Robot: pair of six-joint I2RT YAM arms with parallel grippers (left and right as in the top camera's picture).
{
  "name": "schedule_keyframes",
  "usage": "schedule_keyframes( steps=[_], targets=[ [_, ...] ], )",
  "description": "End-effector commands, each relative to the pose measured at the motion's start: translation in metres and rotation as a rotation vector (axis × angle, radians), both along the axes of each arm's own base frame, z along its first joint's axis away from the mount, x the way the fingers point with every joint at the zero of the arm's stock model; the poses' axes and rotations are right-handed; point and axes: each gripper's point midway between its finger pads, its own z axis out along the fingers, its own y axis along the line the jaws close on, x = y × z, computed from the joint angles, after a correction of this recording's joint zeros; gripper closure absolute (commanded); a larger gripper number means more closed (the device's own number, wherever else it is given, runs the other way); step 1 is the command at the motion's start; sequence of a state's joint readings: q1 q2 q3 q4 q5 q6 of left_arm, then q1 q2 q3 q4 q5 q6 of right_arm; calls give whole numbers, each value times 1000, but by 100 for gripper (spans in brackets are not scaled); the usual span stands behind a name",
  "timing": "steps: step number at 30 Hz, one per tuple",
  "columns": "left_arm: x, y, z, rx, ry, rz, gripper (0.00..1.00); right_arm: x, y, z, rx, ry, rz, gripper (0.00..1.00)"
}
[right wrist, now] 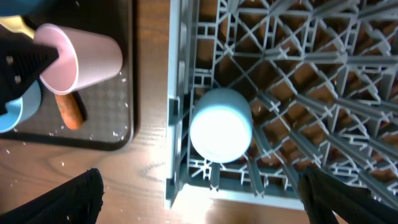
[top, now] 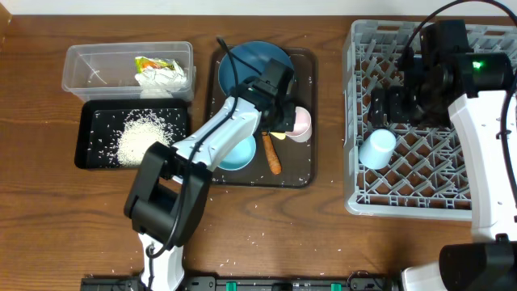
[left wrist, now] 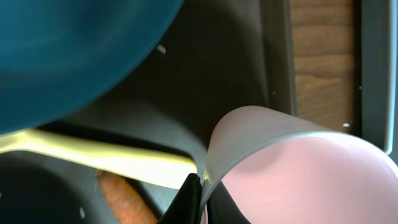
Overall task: Sort waste into correct bins and load items into the dishwasher rack
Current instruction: 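Hand pink cup from left gripper to right gripper, then place pink cup upside down in dish rack with right gripper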
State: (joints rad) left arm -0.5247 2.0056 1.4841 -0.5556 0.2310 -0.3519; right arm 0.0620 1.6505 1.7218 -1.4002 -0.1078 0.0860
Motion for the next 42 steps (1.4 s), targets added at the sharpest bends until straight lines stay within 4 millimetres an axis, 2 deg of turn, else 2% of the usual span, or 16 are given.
schedule_keyframes(
  steps=[1, 4, 9, 12, 16, 22, 28, 30, 33, 35, 36, 40, 42],
  targets=[
    [2, 6, 44, -126, -9, 24, 94, 9, 10, 6, 57, -41, 29, 2],
    [0, 16, 79, -263, 11, 29, 94, 19, 33, 13, 176, -98, 117, 2],
    [-4, 33, 145, -604, 80, 13, 94, 26, 90, 33, 470, -225, 367, 2],
    [-10, 43, 172, -776, 128, -36, 94, 25, 117, 45, 631, -306, 504, 1],
    [-22, 47, 198, -935, 187, -103, 94, 18, 147, 62, 840, -416, 673, 1],
    [-36, 37, 210, -1006, 234, -172, 94, 11, 171, 64, 956, -489, 799, 2],
    [-43, 25, 210, -999, 248, -201, 94, -1, 196, 68, 996, -516, 902, 13],
    [-45, 23, 210, -998, 252, -208, 94, -5, 203, 71, 1008, -527, 933, 19],
    [-46, 21, 209, -995, 253, -212, 94, -8, 209, 75, 1025, -532, 951, 39],
    [-46, 21, 209, -994, 252, -212, 94, -7, 210, 76, 1030, -523, 942, 55],
    [-46, 21, 209, -994, 252, -212, 93, -7, 209, 76, 1030, -522, 938, 57],
    [-42, 22, 203, -960, 235, -188, 75, 1, 198, 77, 1022, -501, 864, 59],
    [-36, 24, 195, -916, 213, -158, 66, 9, 184, 75, 962, -485, 768, 59]
  ],
)
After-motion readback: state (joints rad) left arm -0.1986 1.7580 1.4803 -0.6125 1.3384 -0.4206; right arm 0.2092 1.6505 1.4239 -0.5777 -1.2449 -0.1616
